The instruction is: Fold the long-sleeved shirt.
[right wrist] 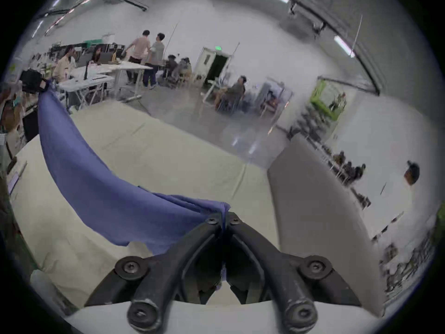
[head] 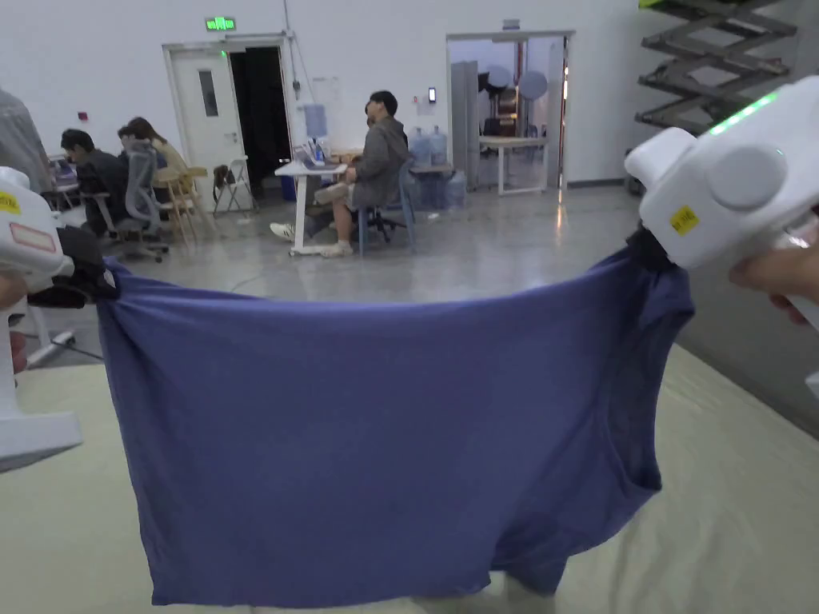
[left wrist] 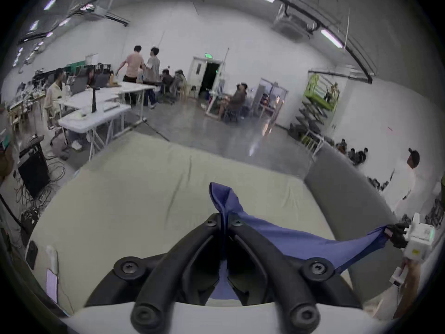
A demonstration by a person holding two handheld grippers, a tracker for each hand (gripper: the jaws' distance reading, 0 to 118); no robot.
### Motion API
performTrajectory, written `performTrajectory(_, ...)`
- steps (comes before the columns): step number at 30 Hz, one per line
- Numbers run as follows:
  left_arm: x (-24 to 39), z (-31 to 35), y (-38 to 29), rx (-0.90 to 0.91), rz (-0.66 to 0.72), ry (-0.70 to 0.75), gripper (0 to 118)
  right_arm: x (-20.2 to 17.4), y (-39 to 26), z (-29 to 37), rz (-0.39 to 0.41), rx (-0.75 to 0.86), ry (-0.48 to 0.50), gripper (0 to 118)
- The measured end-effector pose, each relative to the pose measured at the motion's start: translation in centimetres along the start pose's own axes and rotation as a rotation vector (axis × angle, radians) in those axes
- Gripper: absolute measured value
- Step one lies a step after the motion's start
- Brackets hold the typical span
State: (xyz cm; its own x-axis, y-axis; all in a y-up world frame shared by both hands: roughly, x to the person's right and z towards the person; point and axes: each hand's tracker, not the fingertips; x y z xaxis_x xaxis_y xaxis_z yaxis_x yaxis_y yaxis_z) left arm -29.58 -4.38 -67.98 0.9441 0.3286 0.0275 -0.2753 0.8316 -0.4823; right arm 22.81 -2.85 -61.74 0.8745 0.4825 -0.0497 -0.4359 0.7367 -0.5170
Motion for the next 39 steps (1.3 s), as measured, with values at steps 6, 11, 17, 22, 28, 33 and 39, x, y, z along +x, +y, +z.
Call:
performTrajectory(6,2.5,0.1,9.1,0.109,-0.004,0.015,0,2.1,11.1,-0.6,0.045,0.076,-0.167,0)
performTrajectory(11,3.7,-0.2,14.4,0.199,0.038,-0.008,0,3.8,17.4,-0.8,0.001,0.149,-0.292,0)
performTrajectory(17,4.7,0.0,18.1,0.225,-0.023,-0.001,0,6.3,21.9,1.1,-0.083,0.203,-0.339,0)
performTrajectory(22,5.4,-0.3,17.9,0.266,-0.064,0.001,0,6.7,21.9,0.8,-0.062,0.217,-0.367,0)
performTrajectory(28,4.2,-4.8,13.7,0.158,-0.097,0.030,0,4.2,16.7,-5.7,-0.028,0.095,-0.253,0)
performTrajectory(33,0.7,-11.3,6.1,-0.028,-0.072,0.044,0,-0.1,8.4,-13.6,-0.007,-0.047,-0.137,0)
performTrajectory(39,-3.7,-17.8,-4.7,-0.253,-0.069,0.101,0,-6.9,-3.4,-20.2,0.039,-0.226,-0.003,0)
